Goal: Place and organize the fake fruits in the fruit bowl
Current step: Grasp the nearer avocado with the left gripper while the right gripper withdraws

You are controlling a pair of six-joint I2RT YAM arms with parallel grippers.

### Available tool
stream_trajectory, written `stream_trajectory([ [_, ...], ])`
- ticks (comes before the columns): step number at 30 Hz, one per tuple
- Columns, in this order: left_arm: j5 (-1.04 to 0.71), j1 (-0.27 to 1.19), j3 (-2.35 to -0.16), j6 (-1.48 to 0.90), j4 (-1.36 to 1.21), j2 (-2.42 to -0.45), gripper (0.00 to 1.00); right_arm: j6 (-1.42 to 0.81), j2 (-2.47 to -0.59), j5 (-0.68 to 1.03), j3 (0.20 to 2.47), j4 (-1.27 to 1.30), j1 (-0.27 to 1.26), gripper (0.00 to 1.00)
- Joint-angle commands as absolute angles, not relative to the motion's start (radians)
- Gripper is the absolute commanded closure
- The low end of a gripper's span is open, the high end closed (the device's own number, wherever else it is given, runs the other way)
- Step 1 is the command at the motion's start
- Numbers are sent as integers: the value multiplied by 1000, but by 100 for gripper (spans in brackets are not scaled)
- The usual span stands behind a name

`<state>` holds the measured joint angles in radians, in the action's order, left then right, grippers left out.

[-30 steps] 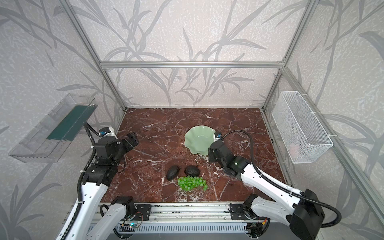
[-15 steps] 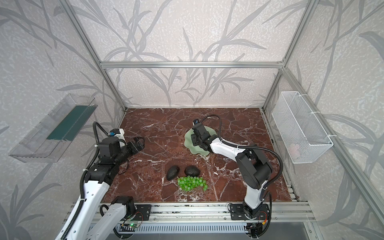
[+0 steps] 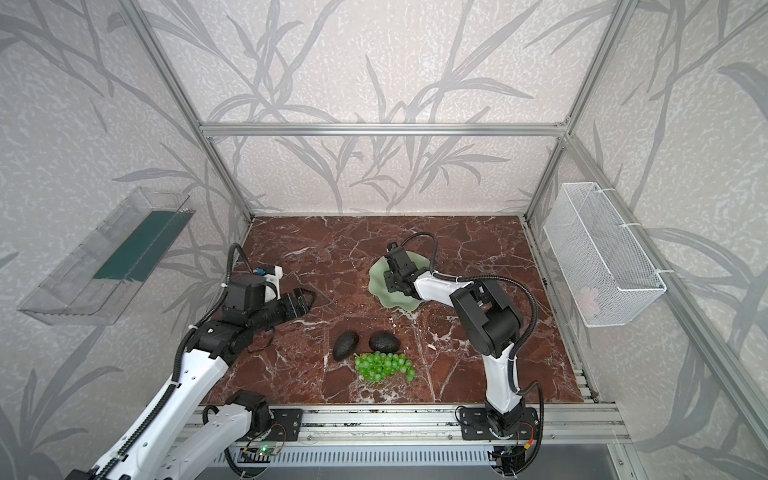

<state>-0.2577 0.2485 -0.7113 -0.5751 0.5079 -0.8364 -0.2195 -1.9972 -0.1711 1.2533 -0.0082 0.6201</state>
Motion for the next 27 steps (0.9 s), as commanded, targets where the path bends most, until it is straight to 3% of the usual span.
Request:
stream_trajectory([
  [1, -215, 306, -676, -594, 537, -852, 18, -235, -2025, -161, 1274, 3, 616, 50],
  [9, -178, 453, -624, -633, 517, -853, 17, -236, -1899, -156, 1229, 30, 603, 28],
  [18, -211, 539, -554, -652, 430, -925, 17, -296, -1468, -111, 927, 196, 610, 6],
  [27, -203, 632, -534, -662, 365, -1046, 17, -390, -1166, -153, 647, 210, 618, 2],
])
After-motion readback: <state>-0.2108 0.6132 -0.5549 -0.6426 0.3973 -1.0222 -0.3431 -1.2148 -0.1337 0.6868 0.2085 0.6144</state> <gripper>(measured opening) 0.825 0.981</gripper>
